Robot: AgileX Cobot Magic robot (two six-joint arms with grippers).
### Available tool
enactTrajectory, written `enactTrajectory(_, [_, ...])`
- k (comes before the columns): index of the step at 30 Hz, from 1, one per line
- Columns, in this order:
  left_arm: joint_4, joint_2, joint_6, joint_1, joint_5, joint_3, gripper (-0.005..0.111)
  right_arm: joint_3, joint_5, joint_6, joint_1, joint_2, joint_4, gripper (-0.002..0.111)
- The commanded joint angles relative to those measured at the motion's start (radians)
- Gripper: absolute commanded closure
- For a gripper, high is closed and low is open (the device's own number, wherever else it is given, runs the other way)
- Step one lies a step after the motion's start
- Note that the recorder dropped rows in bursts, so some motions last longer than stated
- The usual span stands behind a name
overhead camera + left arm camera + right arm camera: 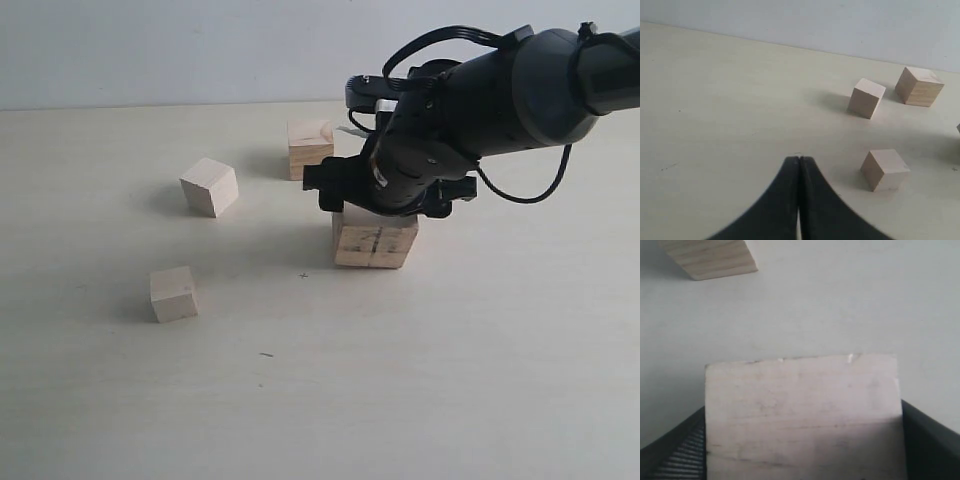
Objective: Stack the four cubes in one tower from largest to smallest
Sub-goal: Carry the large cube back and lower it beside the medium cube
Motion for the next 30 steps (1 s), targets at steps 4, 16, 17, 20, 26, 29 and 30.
enactTrajectory(4, [0.002,-0.006,-0.002,-0.004,-0.001,0.0,0.107,-0.007,-0.011,0.002,0.0,-0.011,-0.03,0.034])
enactTrajectory(16, [0.002,-0.006,-0.002,-0.004,-0.001,0.0,0.107,-0.007,-0.008,0.002,0.0,-0.011,-0.034,0.034])
enactTrajectory(17, [0.002,-0.006,-0.002,-0.004,-0.001,0.0,0.107,-0.007,-0.01,0.006,0.0,-0.011,-0.032,0.034])
enactTrajectory(20, [0.002,-0.006,-0.002,-0.004,-0.001,0.0,0.107,-0.007,-0.008,0.002,0.0,-0.011,-0.032,0.034])
enactTrajectory(26, [0.002,-0.006,-0.002,-0.004,-0.001,0.0,0.107,-0.007,-0.018,0.002,0.0,-0.011,-0.034,0.02])
enactTrajectory(29, [0.002,-0.006,-0.002,-0.004,-0.001,0.0,0.107,-0.007,-0.018,0.002,0.0,-0.009,-0.037,0.004])
enactTrajectory(30, [0.002,-0.006,-0.002,-0.004,-0.001,0.0,0.107,-0.007,-0.018,0.002,0.0,-0.009,-0.037,0.003])
